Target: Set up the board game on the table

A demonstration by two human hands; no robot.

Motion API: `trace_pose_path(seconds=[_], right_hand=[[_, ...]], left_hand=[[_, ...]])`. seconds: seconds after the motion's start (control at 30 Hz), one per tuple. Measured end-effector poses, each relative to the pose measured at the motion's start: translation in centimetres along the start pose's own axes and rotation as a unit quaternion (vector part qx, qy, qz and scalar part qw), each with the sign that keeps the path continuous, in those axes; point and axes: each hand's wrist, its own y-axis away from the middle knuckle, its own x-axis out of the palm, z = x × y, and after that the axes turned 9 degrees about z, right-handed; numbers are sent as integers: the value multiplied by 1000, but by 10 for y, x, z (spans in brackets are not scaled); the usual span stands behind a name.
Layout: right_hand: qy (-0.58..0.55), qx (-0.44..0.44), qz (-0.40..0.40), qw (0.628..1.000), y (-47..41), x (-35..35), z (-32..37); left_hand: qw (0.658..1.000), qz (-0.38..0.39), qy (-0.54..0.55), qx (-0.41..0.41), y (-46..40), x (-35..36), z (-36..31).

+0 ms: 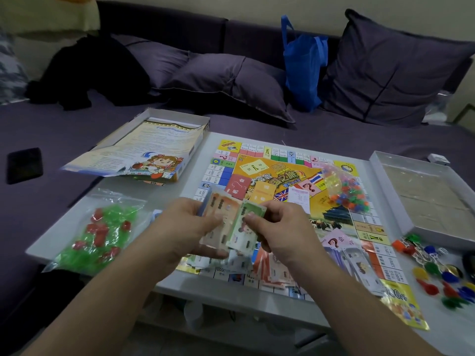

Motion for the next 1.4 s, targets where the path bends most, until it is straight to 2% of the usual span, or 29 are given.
trace_pose_path(seconds=[0.1, 0.2, 0.43, 0.5, 0.6, 0.67, 0.77, 0.83, 0.9, 1.0, 1.13, 1.17, 1.23, 1.3, 1.37, 1.4], right_hand=[[50, -2, -24, 998, -9, 2, -5], [134, 15, -6, 991, -19, 14, -14], [171, 34, 52, 983, -34, 59, -13], [238, 23, 49, 970, -35, 71, -15], [393, -16, 30, 919, -34, 81, -21], [355, -44, 8, 934, -34, 81, -16], [153, -70, -28, 985, -34, 72, -5], [42, -64, -31, 997, -35, 66, 1], [-34, -46, -1, 998, -35, 62, 4], [-65, -17, 62, 996, -34, 65, 4], [-55, -17, 57, 997, -33, 67, 1], [-24, -25, 50, 998, -33, 66, -2], [159, -62, 69, 983, -32, 63, -6], [350, -78, 140, 923, -27, 62, -8], [433, -75, 188, 878, -26, 63, -10], [447, -77, 201, 868, -27, 64, -12]], left_hand=[[995, -93, -6, 27, -2, -18, -2], [989, -140, -6, 47, -2, -34, -5], [987, -151, 3, 51, 0, -45, -8], [988, -148, -1, 53, 1, -46, -7], [990, -133, -7, 47, 3, -45, -6], [992, -121, -13, 44, 3, -46, -4], [993, -106, -17, 44, 2, -48, -1], [994, -99, -15, 43, 1, -49, 0], [995, -90, -20, 42, 2, -48, 1], [997, -68, -20, 45, 2, -47, 2], [992, -109, -40, 52, -1, -53, 6], [988, -129, -57, 55, -2, -56, 7], [983, -158, -76, 54, -2, -57, 6], [982, -166, -76, 51, 0, -57, 5], [981, -167, -80, 51, 0, -56, 4], [981, -167, -80, 53, 0, -55, 4]])
